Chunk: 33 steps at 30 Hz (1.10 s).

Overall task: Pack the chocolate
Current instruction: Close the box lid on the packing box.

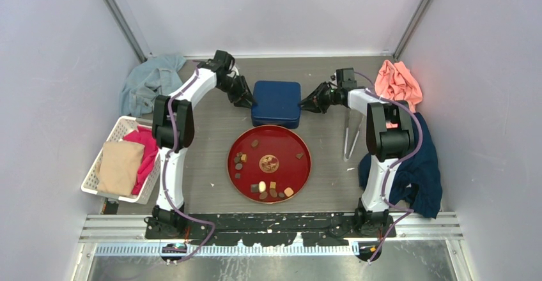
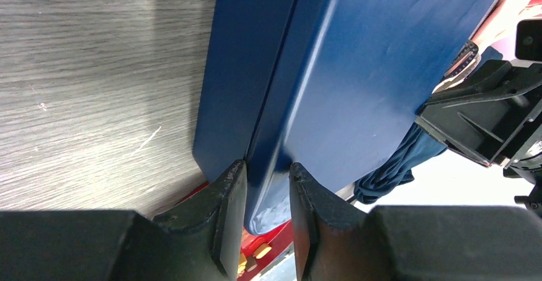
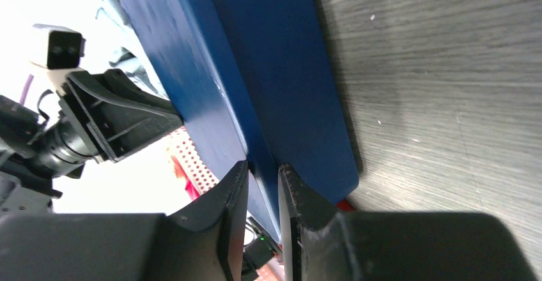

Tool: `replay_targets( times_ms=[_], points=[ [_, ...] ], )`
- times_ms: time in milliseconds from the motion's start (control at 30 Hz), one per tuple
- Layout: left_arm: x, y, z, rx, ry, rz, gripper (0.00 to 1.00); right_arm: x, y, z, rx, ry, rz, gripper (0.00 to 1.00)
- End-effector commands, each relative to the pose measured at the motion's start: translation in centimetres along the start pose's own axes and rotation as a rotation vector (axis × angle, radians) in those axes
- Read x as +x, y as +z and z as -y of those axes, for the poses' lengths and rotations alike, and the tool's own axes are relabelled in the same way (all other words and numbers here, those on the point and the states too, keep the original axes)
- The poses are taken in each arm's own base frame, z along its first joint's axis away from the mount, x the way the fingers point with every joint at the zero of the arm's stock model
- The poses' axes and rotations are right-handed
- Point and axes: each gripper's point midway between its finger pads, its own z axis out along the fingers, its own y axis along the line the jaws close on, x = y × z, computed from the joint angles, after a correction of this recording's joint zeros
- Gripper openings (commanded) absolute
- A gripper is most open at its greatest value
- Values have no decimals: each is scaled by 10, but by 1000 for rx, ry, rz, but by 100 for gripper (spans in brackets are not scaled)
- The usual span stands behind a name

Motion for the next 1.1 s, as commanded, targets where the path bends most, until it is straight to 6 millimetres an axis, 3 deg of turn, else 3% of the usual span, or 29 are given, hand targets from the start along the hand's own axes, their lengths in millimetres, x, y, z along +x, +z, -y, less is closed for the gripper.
replay_targets(
  times_ms=[0, 233, 567, 733, 1067],
  points=[
    [16, 8, 11, 53, 32, -54, 29, 39, -15, -37, -52, -128, -85, 22],
    [15, 7, 17, 75, 25, -56, 1, 48, -13, -40, -11, -181, -79, 17],
    [10, -18, 64, 240, 42, -40, 0, 42, -23, -57, 15, -268, -27, 16],
    [10, -29, 87, 346, 15, -45, 0, 47, -16, -53, 26, -263, -45, 16],
    [20, -39, 91, 385, 9, -59, 0, 49, -14, -53, 36, -271, -40, 19]
  ],
)
